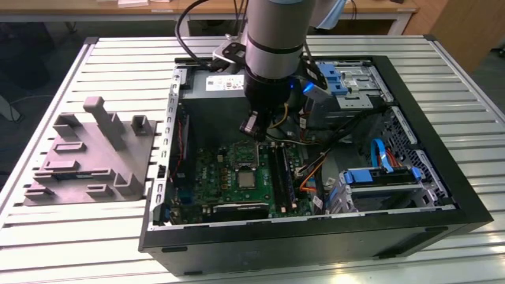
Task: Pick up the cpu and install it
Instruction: 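Close the cpu cover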
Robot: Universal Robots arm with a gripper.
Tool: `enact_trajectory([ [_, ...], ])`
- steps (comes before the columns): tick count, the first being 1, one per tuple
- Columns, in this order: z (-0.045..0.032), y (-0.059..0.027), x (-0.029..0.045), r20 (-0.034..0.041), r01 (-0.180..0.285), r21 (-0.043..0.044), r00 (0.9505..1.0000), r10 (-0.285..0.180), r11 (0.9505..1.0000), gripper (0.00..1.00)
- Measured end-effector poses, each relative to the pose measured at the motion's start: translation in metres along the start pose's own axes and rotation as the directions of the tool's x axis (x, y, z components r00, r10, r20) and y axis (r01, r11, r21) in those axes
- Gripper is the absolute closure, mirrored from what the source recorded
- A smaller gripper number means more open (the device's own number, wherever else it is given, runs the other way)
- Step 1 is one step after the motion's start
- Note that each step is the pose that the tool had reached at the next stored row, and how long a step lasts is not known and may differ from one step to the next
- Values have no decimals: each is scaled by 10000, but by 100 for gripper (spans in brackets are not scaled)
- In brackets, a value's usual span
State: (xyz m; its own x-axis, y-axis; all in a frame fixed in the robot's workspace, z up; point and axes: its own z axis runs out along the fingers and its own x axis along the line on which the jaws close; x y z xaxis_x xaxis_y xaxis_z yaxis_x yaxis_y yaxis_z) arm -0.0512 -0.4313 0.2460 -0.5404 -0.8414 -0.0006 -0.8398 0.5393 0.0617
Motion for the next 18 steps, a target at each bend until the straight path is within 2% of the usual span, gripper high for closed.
enact_trajectory([
  [18, -4, -67, 107, 0, 13, 0, 10000, -13, 10000, 89],
])
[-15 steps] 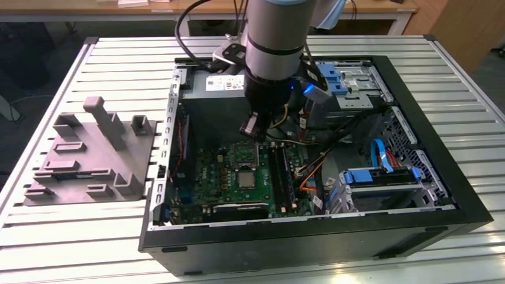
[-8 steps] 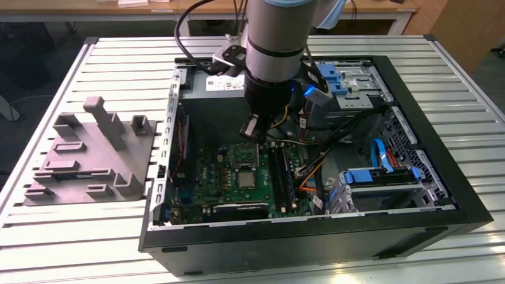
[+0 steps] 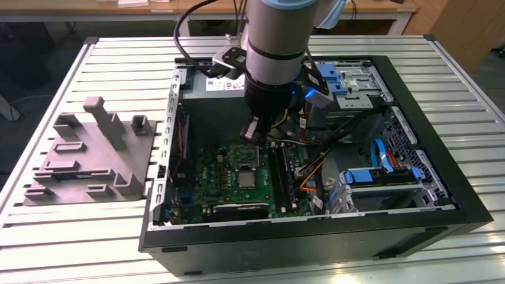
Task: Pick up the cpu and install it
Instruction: 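Close the cpu cover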
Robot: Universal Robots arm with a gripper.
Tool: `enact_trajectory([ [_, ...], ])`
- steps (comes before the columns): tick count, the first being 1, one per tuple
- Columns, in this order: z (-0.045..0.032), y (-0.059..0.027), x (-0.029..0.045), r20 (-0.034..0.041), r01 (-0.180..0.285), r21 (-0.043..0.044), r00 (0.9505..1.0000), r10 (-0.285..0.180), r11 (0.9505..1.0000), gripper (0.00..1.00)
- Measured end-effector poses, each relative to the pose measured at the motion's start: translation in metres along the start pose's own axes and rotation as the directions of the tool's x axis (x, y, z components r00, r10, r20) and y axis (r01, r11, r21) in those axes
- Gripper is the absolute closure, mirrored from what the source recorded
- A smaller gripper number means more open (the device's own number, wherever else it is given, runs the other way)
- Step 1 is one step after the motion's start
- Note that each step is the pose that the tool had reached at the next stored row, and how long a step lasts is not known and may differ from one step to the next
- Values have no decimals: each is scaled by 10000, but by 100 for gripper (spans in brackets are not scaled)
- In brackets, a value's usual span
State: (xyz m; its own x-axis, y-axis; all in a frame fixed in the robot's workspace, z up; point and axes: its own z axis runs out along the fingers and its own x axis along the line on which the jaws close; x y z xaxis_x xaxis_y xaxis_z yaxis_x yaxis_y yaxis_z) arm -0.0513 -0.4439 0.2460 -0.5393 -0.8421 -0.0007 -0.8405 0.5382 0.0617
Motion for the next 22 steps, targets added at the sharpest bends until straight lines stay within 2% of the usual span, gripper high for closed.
enact_trajectory([
  [14, -4, -57, 90, -1, 1, 0, 10000, -1, 10000, 89],
  [22, -5, -69, 110, -1, 1, 0, 10000, -1, 10000, 89],
])
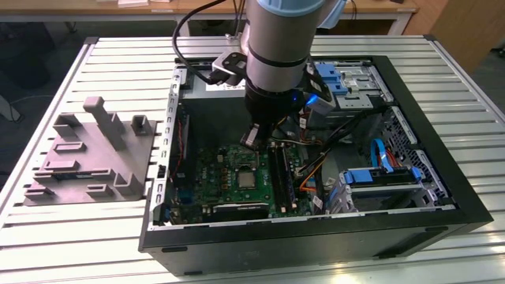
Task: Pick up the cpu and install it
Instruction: 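Close the cpu cover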
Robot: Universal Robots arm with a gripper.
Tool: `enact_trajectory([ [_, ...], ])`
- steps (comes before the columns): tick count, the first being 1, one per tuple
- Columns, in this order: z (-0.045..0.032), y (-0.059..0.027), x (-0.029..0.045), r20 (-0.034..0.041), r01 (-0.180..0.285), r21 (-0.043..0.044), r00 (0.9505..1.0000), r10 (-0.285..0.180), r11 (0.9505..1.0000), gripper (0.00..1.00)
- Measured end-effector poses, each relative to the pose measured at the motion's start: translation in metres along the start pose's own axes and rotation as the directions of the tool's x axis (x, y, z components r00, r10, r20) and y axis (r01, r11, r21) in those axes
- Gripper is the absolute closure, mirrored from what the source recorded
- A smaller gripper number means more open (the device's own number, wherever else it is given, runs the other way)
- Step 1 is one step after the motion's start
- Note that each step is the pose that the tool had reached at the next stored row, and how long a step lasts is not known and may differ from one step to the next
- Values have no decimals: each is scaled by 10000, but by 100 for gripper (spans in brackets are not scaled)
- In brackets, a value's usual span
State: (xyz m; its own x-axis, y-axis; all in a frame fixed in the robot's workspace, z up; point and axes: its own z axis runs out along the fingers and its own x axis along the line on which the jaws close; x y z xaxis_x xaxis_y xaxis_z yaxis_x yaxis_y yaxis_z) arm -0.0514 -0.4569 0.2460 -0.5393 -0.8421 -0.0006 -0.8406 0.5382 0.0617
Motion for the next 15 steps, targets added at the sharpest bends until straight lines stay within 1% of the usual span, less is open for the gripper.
enact_trajectory([
  [15, -1, -27, 41, 0, 1, 0, 10000, -1, 10000, 89],
])
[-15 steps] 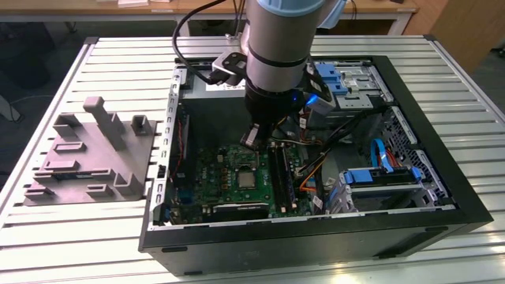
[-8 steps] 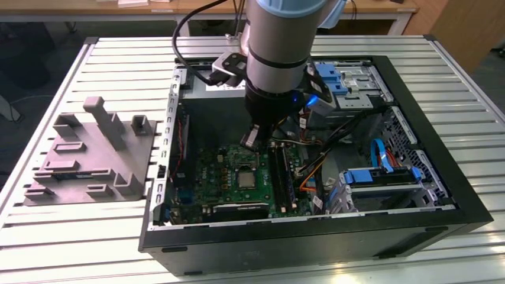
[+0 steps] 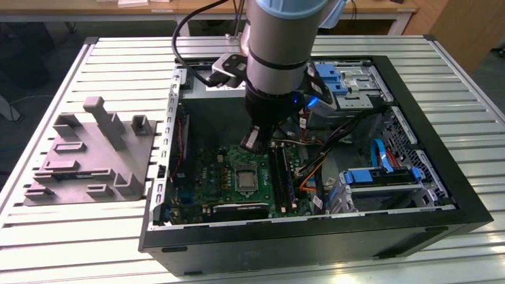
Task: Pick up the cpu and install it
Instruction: 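Close the cpu cover, then install the first cpu locking lever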
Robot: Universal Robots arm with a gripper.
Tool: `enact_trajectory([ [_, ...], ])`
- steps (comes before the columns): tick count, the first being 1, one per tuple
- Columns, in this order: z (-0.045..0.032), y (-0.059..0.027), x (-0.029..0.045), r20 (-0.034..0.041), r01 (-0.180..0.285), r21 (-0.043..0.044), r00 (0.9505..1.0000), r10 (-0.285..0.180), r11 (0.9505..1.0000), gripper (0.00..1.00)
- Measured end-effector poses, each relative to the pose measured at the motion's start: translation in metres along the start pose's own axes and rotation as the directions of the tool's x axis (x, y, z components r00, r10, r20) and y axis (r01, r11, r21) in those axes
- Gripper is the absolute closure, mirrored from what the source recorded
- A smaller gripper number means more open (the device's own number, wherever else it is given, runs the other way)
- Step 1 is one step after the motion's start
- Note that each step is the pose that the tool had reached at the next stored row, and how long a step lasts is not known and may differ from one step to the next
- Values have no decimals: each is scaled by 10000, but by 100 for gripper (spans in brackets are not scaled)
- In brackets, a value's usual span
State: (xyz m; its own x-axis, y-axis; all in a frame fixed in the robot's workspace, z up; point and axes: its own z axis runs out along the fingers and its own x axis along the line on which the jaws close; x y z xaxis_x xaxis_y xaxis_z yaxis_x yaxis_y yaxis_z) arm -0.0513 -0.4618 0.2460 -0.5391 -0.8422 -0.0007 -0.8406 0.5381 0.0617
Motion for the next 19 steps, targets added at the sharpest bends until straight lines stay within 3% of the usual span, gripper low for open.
enact_trajectory([
  [9, 6, 78, 113, -9, 118, 1, 9999, -118, 9999, 89],
  [19, 6, 83, 118, -10, 143, 1, 9999, -143, 9999, 89],
])
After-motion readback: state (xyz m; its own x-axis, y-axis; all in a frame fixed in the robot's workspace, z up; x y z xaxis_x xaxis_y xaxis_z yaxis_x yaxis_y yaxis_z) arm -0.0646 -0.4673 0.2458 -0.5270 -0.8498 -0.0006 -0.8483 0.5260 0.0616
